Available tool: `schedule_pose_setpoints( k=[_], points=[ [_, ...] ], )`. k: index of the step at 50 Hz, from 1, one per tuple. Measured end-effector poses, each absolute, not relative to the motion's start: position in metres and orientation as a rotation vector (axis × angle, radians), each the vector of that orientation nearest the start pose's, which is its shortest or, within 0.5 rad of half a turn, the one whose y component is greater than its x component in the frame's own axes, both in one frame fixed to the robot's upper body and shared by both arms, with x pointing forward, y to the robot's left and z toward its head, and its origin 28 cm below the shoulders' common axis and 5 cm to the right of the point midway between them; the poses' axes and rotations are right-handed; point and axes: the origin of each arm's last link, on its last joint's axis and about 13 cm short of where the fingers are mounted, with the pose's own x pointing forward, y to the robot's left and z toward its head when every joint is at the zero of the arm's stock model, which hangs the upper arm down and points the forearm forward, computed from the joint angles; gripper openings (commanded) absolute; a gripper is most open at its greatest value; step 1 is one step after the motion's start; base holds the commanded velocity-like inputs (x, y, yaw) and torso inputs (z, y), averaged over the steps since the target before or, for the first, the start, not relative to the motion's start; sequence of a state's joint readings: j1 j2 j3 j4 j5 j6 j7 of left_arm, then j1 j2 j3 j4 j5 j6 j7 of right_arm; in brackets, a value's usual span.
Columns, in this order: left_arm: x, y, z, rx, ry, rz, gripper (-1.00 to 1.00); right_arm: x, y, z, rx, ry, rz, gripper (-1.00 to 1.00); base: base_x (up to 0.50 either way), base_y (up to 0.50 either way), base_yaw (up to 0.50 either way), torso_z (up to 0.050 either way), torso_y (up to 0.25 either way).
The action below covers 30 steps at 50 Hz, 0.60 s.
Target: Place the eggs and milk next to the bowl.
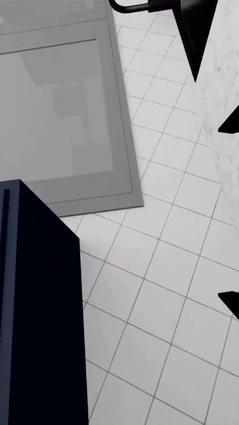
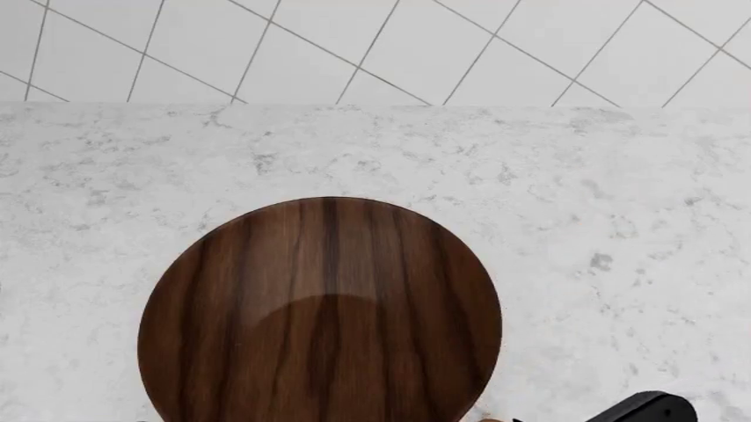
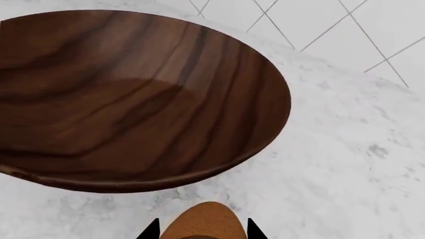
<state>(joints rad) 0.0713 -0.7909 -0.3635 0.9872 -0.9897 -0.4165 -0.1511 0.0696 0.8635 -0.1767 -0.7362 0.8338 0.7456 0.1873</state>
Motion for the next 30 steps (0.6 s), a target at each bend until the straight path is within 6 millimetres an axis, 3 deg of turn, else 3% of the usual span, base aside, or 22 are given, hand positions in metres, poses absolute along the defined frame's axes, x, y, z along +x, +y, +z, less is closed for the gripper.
schedule_pose_setpoints(
  k=[30],
  points=[
    [0.143, 0.279, 0.215, 0.06, -0.395, -0.378, 1.0, 0.171, -0.162, 0.123, -0.262, 0.29, 0.45, -1.0, 0.0, 0.0, 0.0, 0.0, 0.0]
  ],
)
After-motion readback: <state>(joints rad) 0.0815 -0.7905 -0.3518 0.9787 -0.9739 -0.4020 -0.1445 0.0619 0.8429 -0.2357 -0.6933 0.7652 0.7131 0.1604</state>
